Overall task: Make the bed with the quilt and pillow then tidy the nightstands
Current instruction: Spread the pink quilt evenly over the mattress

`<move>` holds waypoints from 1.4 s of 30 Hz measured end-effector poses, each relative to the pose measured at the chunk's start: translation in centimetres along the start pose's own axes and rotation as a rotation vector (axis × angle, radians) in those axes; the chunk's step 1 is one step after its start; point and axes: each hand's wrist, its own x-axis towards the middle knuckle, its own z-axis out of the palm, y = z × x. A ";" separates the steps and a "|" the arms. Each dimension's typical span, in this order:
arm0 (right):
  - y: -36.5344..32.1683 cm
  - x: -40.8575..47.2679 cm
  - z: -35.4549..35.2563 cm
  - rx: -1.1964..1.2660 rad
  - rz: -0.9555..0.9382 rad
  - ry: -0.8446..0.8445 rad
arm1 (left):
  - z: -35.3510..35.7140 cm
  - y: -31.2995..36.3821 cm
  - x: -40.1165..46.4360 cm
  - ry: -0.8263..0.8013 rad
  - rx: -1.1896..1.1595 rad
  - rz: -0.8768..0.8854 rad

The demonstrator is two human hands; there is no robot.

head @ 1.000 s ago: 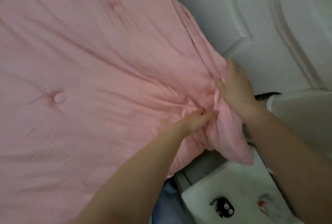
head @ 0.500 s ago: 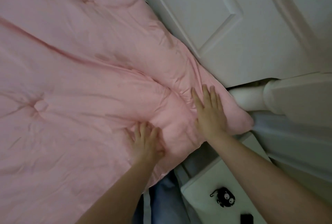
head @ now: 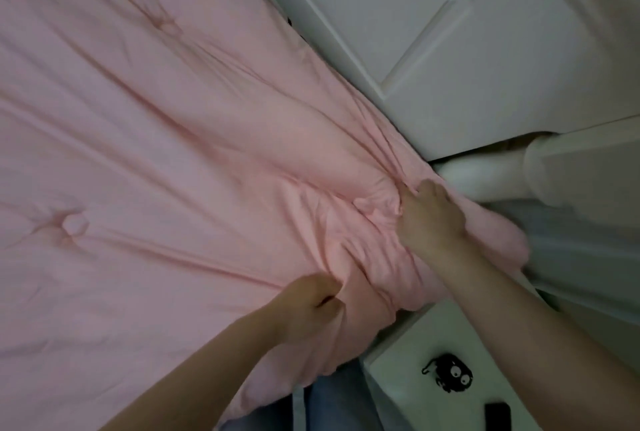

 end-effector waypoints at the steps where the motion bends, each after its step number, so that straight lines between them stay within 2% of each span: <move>1: -0.9 -0.2 1.3 0.007 0.007 -0.082 | 0.6 -0.8 0.4 -0.026 0.083 -0.070; 2: -2.0 -0.7 2.6 0.049 0.022 -0.110 | 0.9 -1.5 0.5 -0.046 0.169 -0.128; 4: -4.4 -1.3 3.7 0.189 -0.020 0.053 | 1.1 -2.6 0.9 -0.049 0.231 -0.192; 6: -6.1 -1.8 3.9 0.256 -0.241 0.269 | 0.4 -2.2 1.0 0.072 0.228 -0.151; 7: -6.8 -2.0 4.2 0.256 -0.363 0.318 | -0.2 -1.6 0.5 0.185 0.276 -0.085; 9: -7.0 -1.2 5.4 0.166 -0.467 0.273 | -0.4 -2.0 -0.7 0.380 0.460 -0.004; 10: -6.7 -0.1 6.0 0.113 -0.433 0.206 | -0.7 -2.8 -1.6 0.407 0.531 -0.090; 12: -5.4 2.5 6.7 0.072 -0.308 0.029 | -0.8 -5.1 -3.6 0.353 0.584 -0.335; 13: -4.9 3.5 6.7 0.065 -0.287 -0.054 | -0.3 -6.3 -4.7 0.326 0.618 -0.382; 16: -5.0 4.4 5.9 0.033 -0.313 -0.168 | 1.2 -7.9 -6.1 0.253 0.695 -0.361; 19: -6.7 2.2 6.5 0.048 -0.297 -0.051 | 1.6 -7.9 -6.1 0.287 0.685 -0.352; 21: -8.8 -0.1 7.6 0.165 -0.242 0.015 | 1.6 -7.9 -6.0 0.315 0.677 -0.339; 23: -11.8 -2.8 9.0 0.274 -0.204 0.024 | 1.4 -8.0 -6.6 0.354 0.667 -0.313; 25: -14.7 -5.5 10.7 0.227 -0.221 0.017 | 1.1 -8.3 -7.8 0.386 0.685 -0.307; 29: -18.7 -10.5 13.1 0.146 -0.306 -0.015 | 1.0 -10.4 -12.6 0.440 0.701 -0.459; 33: -21.4 -13.0 12.9 0.183 -0.379 0.107 | 0.9 -13.5 -17.7 0.479 0.618 -0.560; 37: -23.8 -11.8 12.6 -0.007 -0.427 0.125 | 0.7 -15.8 -19.9 0.419 0.702 -0.430; 39: -24.8 -10.6 12.1 -0.086 -0.411 0.105 | 0.2 -15.9 -19.4 0.470 0.711 -0.384; 42: -25.8 -10.7 11.9 -0.079 -0.568 0.020 | 0.0 -16.1 -18.8 0.563 0.684 -0.339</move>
